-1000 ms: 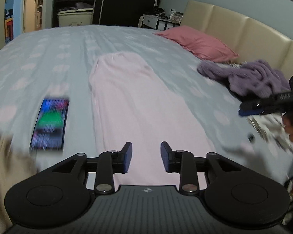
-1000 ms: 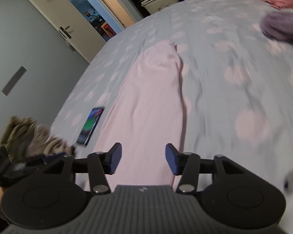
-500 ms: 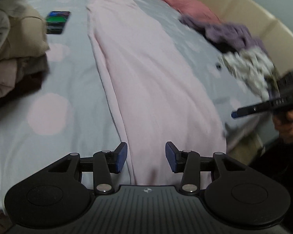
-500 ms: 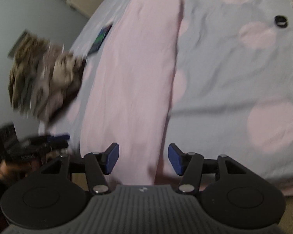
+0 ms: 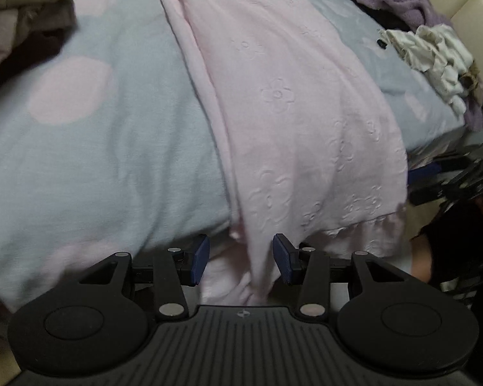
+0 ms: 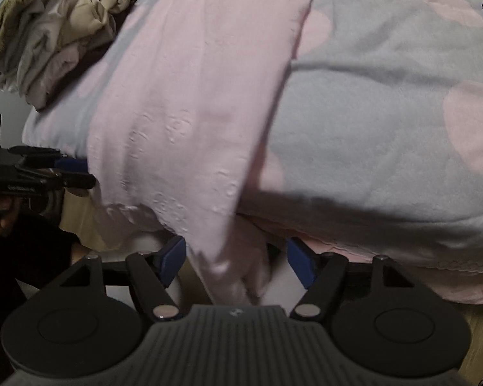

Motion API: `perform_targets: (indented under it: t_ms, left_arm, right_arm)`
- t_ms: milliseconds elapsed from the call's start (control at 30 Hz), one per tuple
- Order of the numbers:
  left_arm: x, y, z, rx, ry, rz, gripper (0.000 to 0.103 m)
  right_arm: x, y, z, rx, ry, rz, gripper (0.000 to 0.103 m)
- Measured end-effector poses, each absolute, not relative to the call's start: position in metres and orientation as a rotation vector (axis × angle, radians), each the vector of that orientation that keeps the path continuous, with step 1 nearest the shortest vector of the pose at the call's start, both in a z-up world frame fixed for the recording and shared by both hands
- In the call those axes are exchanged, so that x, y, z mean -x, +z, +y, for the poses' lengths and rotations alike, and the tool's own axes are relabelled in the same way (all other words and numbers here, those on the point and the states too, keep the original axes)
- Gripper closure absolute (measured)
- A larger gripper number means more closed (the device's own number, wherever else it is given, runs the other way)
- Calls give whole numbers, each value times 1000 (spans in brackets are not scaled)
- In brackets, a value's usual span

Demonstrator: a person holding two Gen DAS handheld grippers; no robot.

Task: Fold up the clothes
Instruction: 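Pinch the ruffled hem with both tools and lift it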

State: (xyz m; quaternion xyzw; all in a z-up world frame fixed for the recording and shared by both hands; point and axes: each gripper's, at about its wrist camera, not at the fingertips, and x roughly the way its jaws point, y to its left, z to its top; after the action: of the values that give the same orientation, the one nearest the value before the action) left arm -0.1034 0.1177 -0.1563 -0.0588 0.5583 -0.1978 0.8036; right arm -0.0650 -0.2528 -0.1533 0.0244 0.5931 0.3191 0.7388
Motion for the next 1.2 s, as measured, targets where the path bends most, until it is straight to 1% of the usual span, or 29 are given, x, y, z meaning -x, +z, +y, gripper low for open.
perform_targets:
  t_ms: [200, 600, 633, 700, 767, 833, 933, 1200]
  left_arm:
    - [99, -177, 104, 62, -476, 1259, 62]
    - [90, -196, 111, 184, -484, 1266, 62]
    - [90, -195, 111, 187, -489, 1262, 62]
    - [91, -196, 112, 196, -507, 1255, 62]
    - [92, -197, 112, 205, -526, 1249, 64]
    - [91, -198, 111, 203, -543, 1245, 66]
    - [89, -200, 105, 170, -561, 1248, 66]
    - [89, -205, 96, 119, -571, 1268, 66]
  right_arm:
    - [62, -166, -246, -66, 755, 1303, 31]
    - [56, -189, -227, -93, 878, 1280, 31]
    - [55, -191, -226, -96, 888, 1278, 32]
    - [57, -191, -223, -92, 925, 1284, 39]
    - [59, -190, -219, -80, 959, 1293, 55]
    - [61, -191, -217, -65, 966, 1302, 61]
    - [63, -193, -215, -53, 956, 1301, 62]
    - [72, -201, -204, 53, 945, 1271, 59]
